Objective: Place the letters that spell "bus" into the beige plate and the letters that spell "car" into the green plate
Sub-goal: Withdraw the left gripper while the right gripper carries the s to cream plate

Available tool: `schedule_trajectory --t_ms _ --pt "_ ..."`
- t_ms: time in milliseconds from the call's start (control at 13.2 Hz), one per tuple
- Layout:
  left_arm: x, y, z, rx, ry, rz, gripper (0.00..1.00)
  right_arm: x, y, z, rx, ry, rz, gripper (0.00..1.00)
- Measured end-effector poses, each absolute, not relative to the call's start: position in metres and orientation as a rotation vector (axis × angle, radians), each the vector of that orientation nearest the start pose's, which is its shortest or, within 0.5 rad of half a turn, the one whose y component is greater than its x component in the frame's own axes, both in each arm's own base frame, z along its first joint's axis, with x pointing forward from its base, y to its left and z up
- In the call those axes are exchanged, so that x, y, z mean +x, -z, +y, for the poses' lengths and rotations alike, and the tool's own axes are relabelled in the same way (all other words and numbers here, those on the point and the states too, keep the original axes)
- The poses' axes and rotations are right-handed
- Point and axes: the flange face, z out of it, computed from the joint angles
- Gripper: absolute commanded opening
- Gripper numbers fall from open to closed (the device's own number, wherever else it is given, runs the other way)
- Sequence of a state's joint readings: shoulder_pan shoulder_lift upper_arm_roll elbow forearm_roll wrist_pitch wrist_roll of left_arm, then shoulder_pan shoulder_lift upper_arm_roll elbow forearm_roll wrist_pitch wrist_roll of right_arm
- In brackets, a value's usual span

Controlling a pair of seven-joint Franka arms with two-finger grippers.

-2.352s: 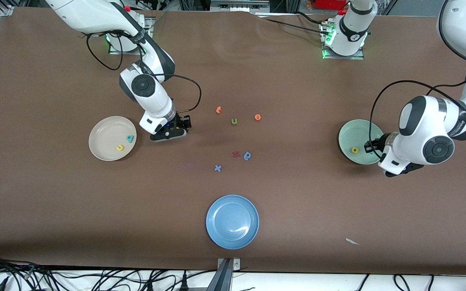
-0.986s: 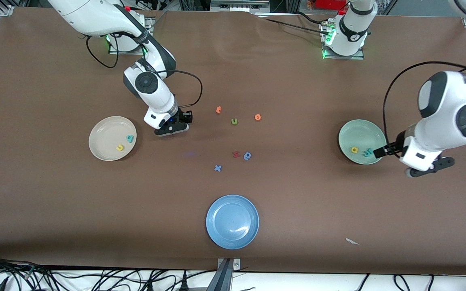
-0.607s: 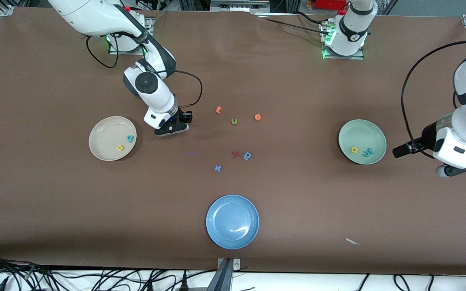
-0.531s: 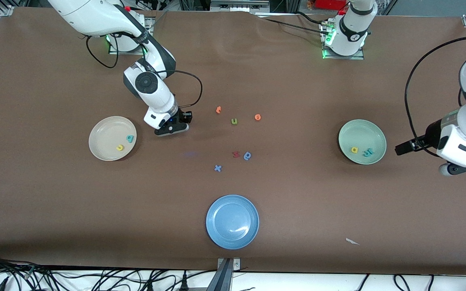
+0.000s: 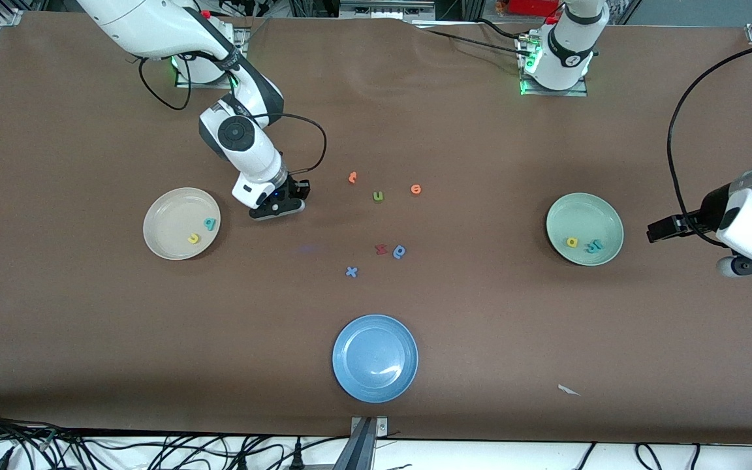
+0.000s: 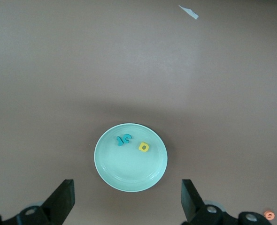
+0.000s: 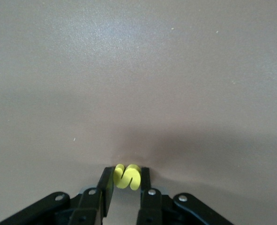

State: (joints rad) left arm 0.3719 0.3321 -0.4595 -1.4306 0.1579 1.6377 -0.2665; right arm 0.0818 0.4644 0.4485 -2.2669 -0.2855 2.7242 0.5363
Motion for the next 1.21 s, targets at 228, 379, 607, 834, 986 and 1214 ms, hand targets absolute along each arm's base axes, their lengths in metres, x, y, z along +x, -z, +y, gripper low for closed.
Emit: schedule_trajectory --t_ms 228,379,607,834,986,1214 --pt "0.647 -0.506 -0.006 -3.073 -0.15 -0.249 1.0 0.455 -0.178 0.288 -3.032 0.025 -0.317 0.16" --pt "0.647 -0.511 -0.004 -3.095 -0.145 -0.232 1.0 0.459 -0.186 0.287 -3.037 0.048 -0.331 0.16" --pt "0.643 -0.525 0.0 -3.105 -0.114 -0.192 1.0 0.469 -0.217 0.275 -3.097 0.051 -0.402 0.16" --pt "0.641 -0.531 0.0 -3.111 -0.103 -0.1 1.0 0.484 -0.245 0.24 -3.148 0.04 -0.503 0.17" --pt "0.641 -0.532 -0.004 -3.112 -0.103 -0.075 1.0 0.497 -0.252 0.204 -3.162 0.005 -0.579 0.17" --pt "0.64 -0.533 -0.01 -3.113 -0.101 -0.055 1.0 0.517 -0.255 0.135 -3.16 -0.059 -0.699 0.18"
